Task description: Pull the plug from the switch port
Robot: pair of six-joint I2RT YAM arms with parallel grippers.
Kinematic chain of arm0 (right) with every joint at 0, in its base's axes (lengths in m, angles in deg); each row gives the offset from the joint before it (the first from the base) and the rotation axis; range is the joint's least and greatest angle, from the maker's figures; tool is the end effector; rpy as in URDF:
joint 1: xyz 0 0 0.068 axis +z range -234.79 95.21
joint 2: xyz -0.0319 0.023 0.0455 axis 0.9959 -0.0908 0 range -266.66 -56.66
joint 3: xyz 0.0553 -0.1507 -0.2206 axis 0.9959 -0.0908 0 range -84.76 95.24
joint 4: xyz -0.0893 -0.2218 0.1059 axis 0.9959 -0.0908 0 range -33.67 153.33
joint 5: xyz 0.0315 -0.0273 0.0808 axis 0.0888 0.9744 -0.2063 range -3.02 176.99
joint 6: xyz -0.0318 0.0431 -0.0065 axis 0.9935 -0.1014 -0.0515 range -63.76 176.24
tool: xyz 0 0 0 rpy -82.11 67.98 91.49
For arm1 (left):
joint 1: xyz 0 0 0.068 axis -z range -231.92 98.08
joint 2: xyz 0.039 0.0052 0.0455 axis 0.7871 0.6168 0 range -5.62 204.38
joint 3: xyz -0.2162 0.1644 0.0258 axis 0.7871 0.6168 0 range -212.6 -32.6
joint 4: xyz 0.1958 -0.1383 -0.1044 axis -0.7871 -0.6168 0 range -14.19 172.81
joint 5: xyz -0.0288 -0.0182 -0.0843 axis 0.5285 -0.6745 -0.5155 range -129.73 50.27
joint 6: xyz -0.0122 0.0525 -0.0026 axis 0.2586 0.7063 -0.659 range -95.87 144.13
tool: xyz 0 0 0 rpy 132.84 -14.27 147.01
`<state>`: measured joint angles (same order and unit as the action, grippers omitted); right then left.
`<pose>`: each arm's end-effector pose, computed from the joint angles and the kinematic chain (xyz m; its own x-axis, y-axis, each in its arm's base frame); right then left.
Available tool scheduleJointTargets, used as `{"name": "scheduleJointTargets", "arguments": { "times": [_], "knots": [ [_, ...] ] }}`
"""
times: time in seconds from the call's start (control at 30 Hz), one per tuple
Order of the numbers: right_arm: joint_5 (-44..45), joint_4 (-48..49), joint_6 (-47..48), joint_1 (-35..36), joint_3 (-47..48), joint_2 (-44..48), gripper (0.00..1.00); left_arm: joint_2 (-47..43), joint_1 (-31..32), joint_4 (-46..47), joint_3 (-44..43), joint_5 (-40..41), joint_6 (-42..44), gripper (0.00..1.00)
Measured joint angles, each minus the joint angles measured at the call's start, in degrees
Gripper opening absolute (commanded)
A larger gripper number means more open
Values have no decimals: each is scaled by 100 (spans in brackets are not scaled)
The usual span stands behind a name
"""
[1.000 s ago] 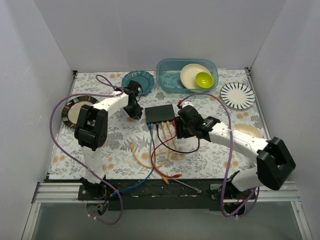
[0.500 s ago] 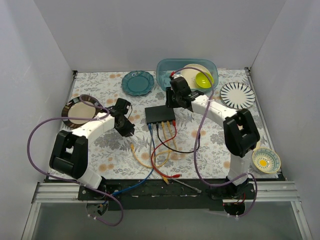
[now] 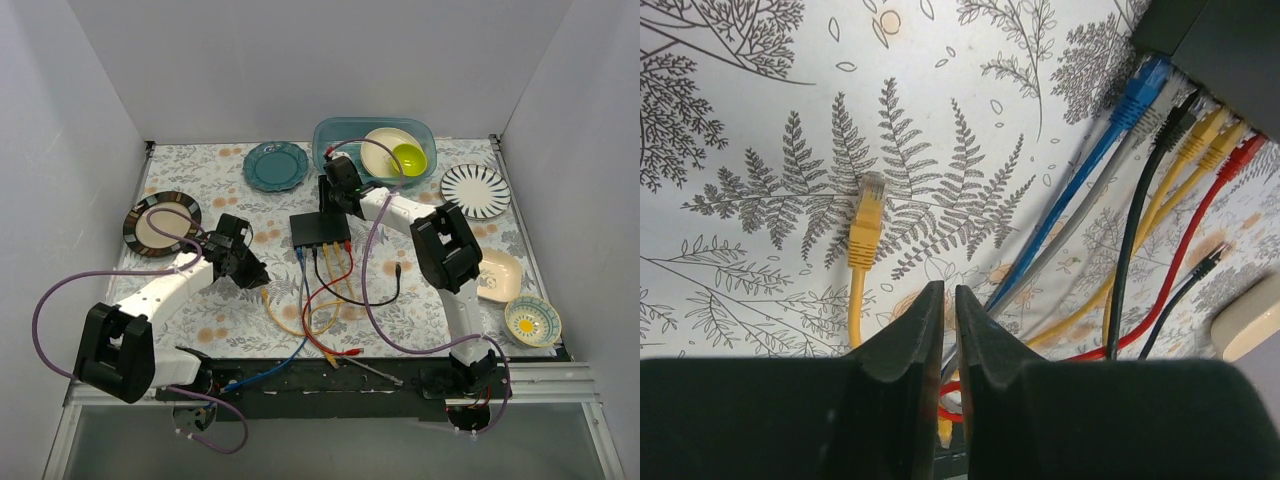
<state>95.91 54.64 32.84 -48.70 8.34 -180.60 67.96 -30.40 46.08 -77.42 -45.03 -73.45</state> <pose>0.4014 0.2858 0.1889 -0.6647 0.0011 -0.7471 -0.2409 0.9462 0.2158 0.2168 -0.0890 0.2019 -0.2857 -0.9484 0.1379 -0.8920 0.2105 -0.4001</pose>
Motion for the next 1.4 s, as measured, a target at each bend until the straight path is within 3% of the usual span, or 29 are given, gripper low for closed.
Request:
{"name": "scheduleJointTargets", "arguments": {
  "times": [0.07,0.23,0.37,0.6,0.77,0.9,1.0,1.1,1.2,1.4],
  "knots": [
    [63,-17,-2,4,223,-151,50,-79,0,28,103,-52,50,10],
    [33,-291,-15,26,1073,-793,49,-70,0,133,260,-236,157,10],
    [-9,-262,-7,87,697,-697,49,9,0,160,310,-332,229,10],
    [-76,11,-175,190,-1176,544,51,22,9,341,367,-446,221,10],
    [46,-186,-240,208,-1513,997,61,-24,9,291,304,-227,142,16],
    [321,-385,-227,160,-1541,1788,66,111,11,94,-538,111,229,25],
    [286,-354,-221,57,-1821,2885,68,400,7,516,-1163,74,382,31],
    [-7,-57,-348,-66,-2785,4199,68,721,33,1241,-1320,-319,424,34],
    [-323,245,-579,-160,-4227,5235,71,1252,164,1888,-1333,-754,442,32],
    [-1095,315,-1073,-186,-6419,5823,72,2697,420,2669,-1646,-1720,549,25]
  ]
}}
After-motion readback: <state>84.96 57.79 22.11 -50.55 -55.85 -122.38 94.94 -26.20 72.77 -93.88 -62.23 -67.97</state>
